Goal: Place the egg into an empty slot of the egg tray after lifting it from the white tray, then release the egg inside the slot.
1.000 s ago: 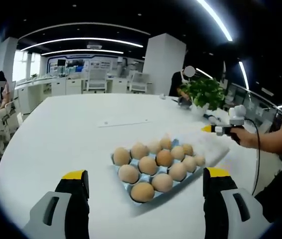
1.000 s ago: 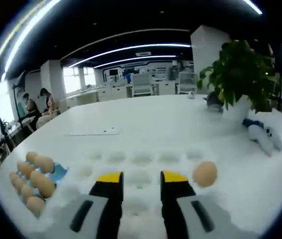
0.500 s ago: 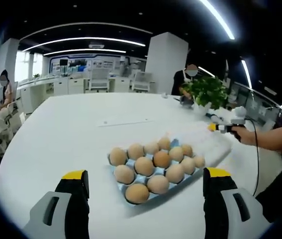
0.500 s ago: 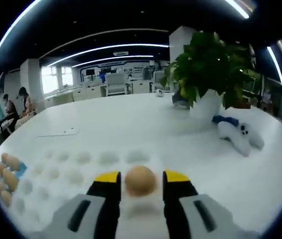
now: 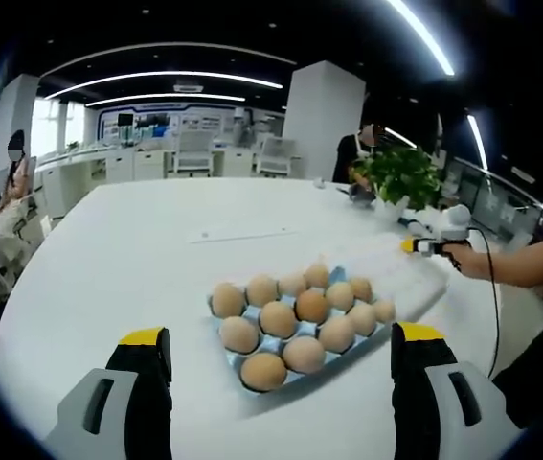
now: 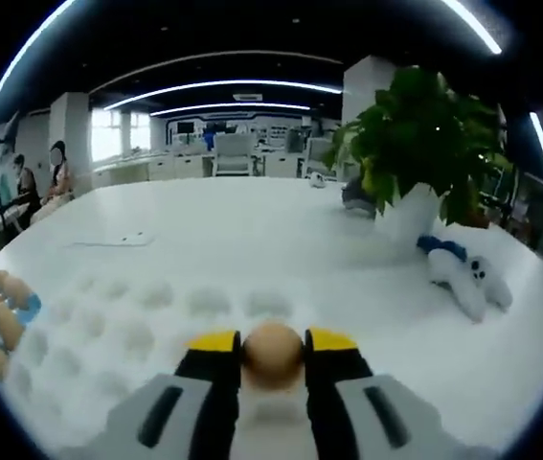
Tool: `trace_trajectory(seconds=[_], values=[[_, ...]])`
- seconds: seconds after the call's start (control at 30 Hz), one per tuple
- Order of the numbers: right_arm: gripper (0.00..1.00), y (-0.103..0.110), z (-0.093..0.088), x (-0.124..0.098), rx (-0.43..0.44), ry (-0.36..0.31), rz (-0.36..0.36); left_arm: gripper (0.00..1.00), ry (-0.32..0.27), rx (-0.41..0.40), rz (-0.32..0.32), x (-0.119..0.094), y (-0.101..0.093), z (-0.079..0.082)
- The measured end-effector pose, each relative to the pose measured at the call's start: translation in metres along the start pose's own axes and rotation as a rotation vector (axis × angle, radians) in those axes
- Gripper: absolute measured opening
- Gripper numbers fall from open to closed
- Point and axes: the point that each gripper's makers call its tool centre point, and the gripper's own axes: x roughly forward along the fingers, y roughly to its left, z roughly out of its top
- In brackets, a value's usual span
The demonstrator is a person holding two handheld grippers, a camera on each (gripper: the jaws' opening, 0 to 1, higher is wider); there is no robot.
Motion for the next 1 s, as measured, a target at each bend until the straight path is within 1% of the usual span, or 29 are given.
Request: trace_trajectory(seconds=[0.03,0.13,0.2,0.27,0.3,0.4,0.63,0.77,0.9,1.0], values=[[0.25,0.002,0.003,-0.002,0.022,-0.008,0.006,0.96,0.001,-0.001,0.000,0.000,0.001,-0.001],[0.25,0.004,0.011,-0.007,0.030,-0.027,0.013,0.96,0.004,0.000,-0.001,0.000,0.002,-0.002],[0.25,0.009,0.015,-0.011,0.025,-0.039,0.026,0.96,0.002,0.001,-0.006,0.000,0.001,-0.001],[0.25,0.018,0.021,-0.017,0.046,-0.062,0.056,0.96,0.001,0.004,-0.012,0.001,0.000,-0.001],[0.25,0.029,0.024,-0.022,0.055,-0.067,0.071,0.96,0.000,0.004,-0.014,0.001,0.000,0.000],[0.25,0.042,0.026,-0.027,0.054,-0.071,0.089,0.96,-0.003,0.006,-0.018,0.001,0.000,0.000],[0.25,0.066,0.026,-0.030,0.043,-0.070,0.147,0.96,-0.006,0.005,-0.019,0.000,0.000,0.001],[0.25,0.086,0.027,-0.033,0.033,-0.064,0.205,0.96,-0.004,0.004,-0.019,0.000,0.000,0.000],[0.25,0.113,0.028,-0.035,0.025,-0.062,0.271,0.96,-0.005,0.007,-0.022,0.000,0.000,0.000],[0.25,0.138,0.030,-0.037,0.012,-0.060,0.337,0.96,-0.005,0.007,-0.023,0.000,0.000,0.001]])
